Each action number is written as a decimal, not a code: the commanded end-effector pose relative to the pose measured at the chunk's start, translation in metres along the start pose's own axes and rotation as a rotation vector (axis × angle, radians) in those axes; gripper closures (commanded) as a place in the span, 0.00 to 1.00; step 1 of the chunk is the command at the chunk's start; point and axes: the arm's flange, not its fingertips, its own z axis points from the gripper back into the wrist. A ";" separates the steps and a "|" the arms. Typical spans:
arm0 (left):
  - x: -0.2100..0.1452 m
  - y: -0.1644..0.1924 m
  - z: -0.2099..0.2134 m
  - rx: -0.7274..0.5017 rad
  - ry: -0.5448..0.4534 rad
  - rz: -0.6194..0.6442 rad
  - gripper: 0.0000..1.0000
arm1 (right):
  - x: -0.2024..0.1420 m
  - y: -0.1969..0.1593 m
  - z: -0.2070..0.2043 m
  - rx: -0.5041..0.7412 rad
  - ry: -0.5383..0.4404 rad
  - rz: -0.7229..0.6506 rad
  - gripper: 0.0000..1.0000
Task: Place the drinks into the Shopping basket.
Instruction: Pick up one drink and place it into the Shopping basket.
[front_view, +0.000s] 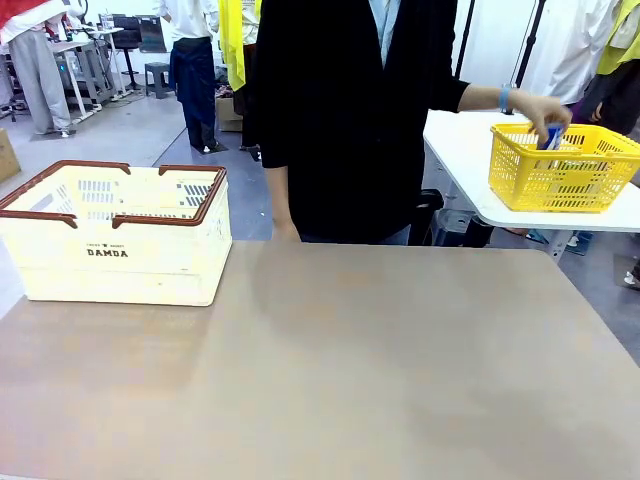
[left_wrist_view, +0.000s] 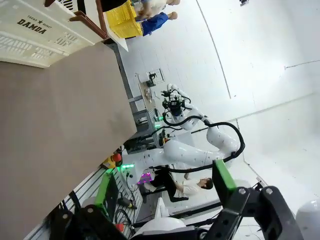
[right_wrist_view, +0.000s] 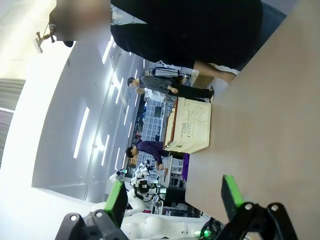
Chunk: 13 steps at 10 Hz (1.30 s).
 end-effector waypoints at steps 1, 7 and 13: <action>-0.005 0.002 0.002 -0.011 0.007 -0.020 0.00 | 0.003 0.005 -0.001 0.010 -0.007 -0.008 0.00; -0.005 0.002 0.002 -0.011 0.007 -0.020 0.00 | 0.003 0.005 -0.001 0.010 -0.007 -0.008 0.00; -0.005 0.002 0.002 -0.011 0.007 -0.020 0.00 | 0.003 0.005 -0.001 0.010 -0.007 -0.008 0.00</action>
